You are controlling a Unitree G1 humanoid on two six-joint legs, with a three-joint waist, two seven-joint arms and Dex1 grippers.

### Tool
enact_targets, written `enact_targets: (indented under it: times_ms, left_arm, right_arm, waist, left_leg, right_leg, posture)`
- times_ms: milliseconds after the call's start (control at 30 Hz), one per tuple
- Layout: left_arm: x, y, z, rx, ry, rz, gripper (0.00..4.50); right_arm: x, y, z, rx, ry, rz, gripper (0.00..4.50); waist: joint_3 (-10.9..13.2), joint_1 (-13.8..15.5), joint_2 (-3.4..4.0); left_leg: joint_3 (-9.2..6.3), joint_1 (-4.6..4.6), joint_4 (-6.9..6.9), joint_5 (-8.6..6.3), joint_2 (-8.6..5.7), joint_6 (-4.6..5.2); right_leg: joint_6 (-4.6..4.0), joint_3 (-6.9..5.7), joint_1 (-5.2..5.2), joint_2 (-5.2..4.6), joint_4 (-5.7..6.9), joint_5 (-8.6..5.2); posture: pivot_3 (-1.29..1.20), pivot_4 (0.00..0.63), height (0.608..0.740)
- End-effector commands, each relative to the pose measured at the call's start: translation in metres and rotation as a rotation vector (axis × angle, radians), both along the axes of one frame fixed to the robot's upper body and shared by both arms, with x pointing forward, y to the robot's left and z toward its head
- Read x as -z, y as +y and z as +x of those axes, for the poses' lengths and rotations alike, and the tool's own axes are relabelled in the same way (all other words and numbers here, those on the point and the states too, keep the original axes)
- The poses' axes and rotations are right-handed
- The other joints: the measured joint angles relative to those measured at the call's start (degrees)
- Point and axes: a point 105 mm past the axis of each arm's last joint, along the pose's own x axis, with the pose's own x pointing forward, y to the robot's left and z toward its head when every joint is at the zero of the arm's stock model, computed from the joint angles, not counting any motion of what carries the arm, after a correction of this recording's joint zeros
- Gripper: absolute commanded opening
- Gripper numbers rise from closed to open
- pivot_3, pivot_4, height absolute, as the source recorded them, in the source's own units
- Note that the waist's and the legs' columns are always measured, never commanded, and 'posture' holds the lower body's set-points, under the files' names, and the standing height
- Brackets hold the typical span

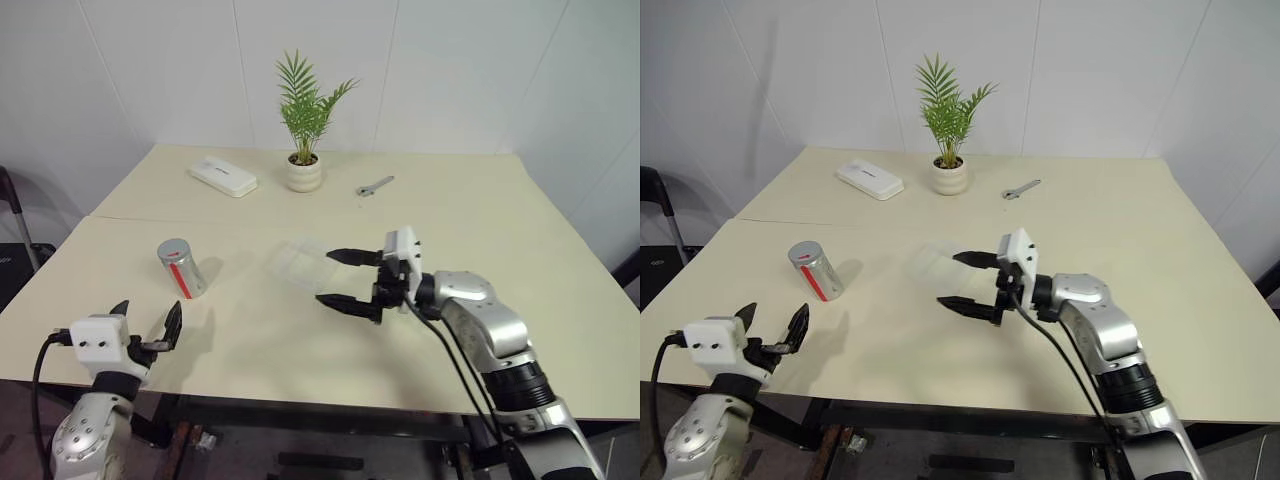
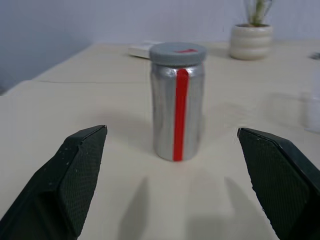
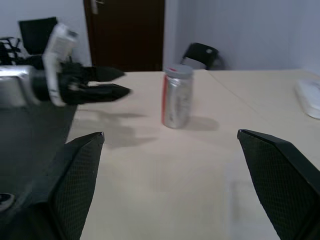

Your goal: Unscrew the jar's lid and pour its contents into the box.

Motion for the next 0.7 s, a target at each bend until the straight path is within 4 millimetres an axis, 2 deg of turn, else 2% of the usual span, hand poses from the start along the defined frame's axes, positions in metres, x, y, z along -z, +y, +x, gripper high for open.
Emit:
enact_targets:
  times_ms: [33,267,433,700]
  left_arm:
    - [-0.012,-0.005,0.01,-0.049,-0.064,0.01,4.47]
    - [-0.017,-0.016,0.046,-0.001,-0.067,-0.004,4.47]
    - [-0.023,-0.01,0.054,-0.048,-0.078,0.032,4.47]
    - [-0.026,0.0,0.071,-0.108,-0.076,0.033,4.47]
  right_arm:
    - [-0.016,0.009,-0.001,-0.023,-0.06,0.043,4.5]
    - [-0.022,0.029,0.0,-0.041,-0.069,0.095,4.5]
    - [-0.027,0.034,-0.005,-0.063,-0.072,0.122,4.5]
    - [-0.024,0.031,-0.003,-0.045,-0.067,0.13,4.5]
  waist:
    - [0.0,0.0,0.0]
    - [0.0,-0.2,0.0]
    - [0.0,-0.3,0.0]
    - [0.0,-0.2,0.0]
  left_leg:
    - [0.02,-0.01,0.0,0.0,0.0,0.0]
    - [0.02,0.0,-0.01,-0.02,0.2,-0.03]
    - [0.08,0.01,-0.03,-0.1,0.42,-0.17]
    - [0.14,0.01,-0.05,-0.16,0.51,-0.25]
  right_leg:
    - [0.03,0.02,0.0,0.0,-0.02,0.02]
    - [-0.01,0.06,-0.03,0.26,-0.02,0.05]
    - [-0.03,0.14,-0.09,0.52,-0.01,0.05]
    - [-0.06,0.17,-0.16,0.61,0.02,0.07]
  posture:
    - [0.0,0.15,0.74]
    - [0.0,0.15,0.74]
    - [0.0,0.15,0.74]
    - [0.0,0.15,0.74]
